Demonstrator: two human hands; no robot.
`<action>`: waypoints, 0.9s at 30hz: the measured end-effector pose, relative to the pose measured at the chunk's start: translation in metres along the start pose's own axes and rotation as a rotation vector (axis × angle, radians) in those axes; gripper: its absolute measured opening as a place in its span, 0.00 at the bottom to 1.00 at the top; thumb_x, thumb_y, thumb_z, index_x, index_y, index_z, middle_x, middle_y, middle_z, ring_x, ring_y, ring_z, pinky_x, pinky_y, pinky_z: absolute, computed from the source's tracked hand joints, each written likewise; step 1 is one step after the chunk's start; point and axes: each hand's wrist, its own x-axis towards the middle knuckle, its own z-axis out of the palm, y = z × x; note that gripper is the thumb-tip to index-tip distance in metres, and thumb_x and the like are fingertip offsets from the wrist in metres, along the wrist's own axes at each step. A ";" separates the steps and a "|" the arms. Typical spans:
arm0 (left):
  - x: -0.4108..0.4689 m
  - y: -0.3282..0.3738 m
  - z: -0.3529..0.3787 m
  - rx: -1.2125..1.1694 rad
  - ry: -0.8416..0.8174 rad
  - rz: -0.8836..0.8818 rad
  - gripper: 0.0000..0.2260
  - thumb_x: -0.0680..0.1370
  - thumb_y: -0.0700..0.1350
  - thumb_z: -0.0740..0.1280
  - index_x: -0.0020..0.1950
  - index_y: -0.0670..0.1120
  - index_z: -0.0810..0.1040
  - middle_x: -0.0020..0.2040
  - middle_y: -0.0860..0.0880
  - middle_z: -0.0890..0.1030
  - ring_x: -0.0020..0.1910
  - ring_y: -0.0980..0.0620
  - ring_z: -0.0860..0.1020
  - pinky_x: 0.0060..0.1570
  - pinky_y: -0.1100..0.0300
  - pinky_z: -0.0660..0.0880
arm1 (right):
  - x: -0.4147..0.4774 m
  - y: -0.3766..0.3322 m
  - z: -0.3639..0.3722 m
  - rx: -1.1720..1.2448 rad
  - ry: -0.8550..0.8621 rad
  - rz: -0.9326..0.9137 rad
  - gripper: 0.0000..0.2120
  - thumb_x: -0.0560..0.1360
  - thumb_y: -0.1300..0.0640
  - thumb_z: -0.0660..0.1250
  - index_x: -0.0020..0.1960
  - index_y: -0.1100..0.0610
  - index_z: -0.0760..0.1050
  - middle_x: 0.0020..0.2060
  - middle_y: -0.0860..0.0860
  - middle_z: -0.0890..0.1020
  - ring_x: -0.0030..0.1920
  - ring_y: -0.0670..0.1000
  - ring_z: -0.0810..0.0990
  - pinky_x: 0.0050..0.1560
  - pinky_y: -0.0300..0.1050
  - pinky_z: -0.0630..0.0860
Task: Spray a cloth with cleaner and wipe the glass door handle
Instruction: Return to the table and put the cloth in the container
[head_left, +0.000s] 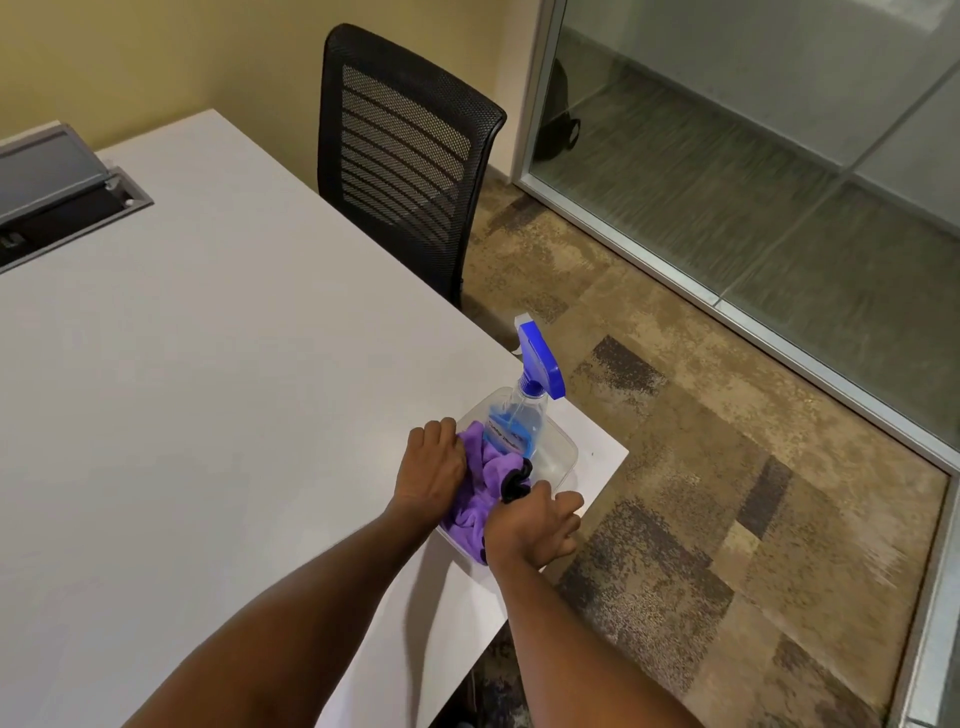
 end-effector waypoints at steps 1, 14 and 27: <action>0.001 0.001 0.001 0.019 -0.006 -0.004 0.16 0.80 0.49 0.62 0.63 0.41 0.68 0.54 0.43 0.71 0.47 0.48 0.65 0.54 0.56 0.67 | 0.001 0.000 0.001 -0.020 0.001 -0.008 0.18 0.70 0.48 0.73 0.56 0.52 0.75 0.56 0.55 0.70 0.55 0.54 0.71 0.55 0.49 0.69; -0.002 0.002 -0.001 -0.322 0.109 -0.407 0.12 0.77 0.49 0.66 0.55 0.43 0.71 0.51 0.43 0.75 0.41 0.51 0.64 0.41 0.60 0.64 | 0.010 -0.003 0.014 -0.244 0.061 -0.090 0.27 0.67 0.41 0.75 0.58 0.53 0.71 0.56 0.55 0.71 0.54 0.53 0.72 0.50 0.48 0.71; 0.000 -0.002 0.003 -0.354 0.063 -0.504 0.16 0.76 0.56 0.67 0.51 0.43 0.71 0.49 0.44 0.77 0.41 0.50 0.67 0.40 0.57 0.64 | 0.011 0.001 0.004 -0.188 -0.058 -0.093 0.35 0.70 0.35 0.68 0.66 0.51 0.58 0.64 0.57 0.65 0.61 0.54 0.69 0.58 0.49 0.71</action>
